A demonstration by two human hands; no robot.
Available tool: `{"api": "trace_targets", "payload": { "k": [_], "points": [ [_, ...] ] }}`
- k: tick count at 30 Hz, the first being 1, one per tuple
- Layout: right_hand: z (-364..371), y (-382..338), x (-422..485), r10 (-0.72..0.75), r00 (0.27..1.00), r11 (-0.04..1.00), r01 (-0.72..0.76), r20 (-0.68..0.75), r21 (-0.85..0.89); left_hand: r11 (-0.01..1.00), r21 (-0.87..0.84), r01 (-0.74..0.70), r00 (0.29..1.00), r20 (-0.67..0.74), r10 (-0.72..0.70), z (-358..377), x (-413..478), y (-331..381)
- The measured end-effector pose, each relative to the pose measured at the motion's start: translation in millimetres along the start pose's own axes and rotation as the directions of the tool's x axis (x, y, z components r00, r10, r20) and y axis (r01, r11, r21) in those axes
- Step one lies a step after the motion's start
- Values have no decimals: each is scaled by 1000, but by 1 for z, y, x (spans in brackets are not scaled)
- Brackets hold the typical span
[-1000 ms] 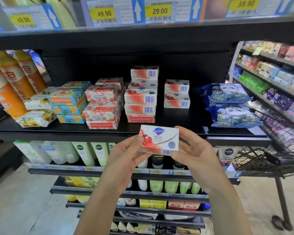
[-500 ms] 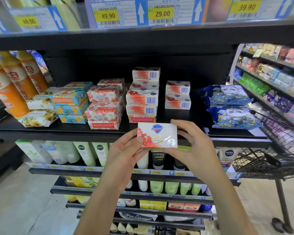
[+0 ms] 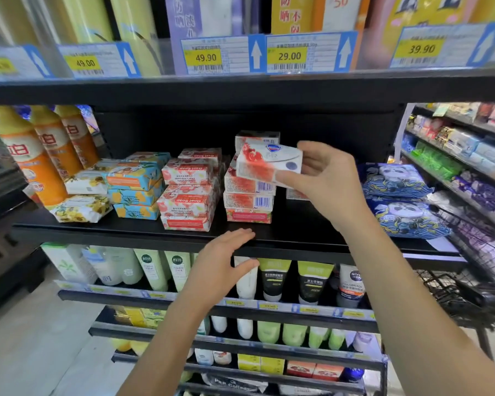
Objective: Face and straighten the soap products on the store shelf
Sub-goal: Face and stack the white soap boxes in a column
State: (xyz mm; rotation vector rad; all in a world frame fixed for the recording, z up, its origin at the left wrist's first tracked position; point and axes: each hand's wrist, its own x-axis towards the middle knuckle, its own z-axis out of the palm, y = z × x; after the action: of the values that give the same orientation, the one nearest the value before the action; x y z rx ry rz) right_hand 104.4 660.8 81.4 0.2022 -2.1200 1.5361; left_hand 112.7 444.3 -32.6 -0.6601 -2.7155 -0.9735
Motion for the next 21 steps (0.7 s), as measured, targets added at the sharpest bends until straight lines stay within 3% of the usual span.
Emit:
{"api": "trace_targets", "payload": {
  "k": [3,13,21],
  "points": [
    [13,3,29,5,1000,998,-4,14,-65,993,94,-67,995,-63,73,12,4,-10],
    [41,22,80,69,997,961,-74,-29,-266,988,56,-144,976,-154,151,23,7,-22],
    [44,43,85,81,996,974,-85,-28,-211,986,42,-159,971,-176,164,27,8,-26]
  ]
}}
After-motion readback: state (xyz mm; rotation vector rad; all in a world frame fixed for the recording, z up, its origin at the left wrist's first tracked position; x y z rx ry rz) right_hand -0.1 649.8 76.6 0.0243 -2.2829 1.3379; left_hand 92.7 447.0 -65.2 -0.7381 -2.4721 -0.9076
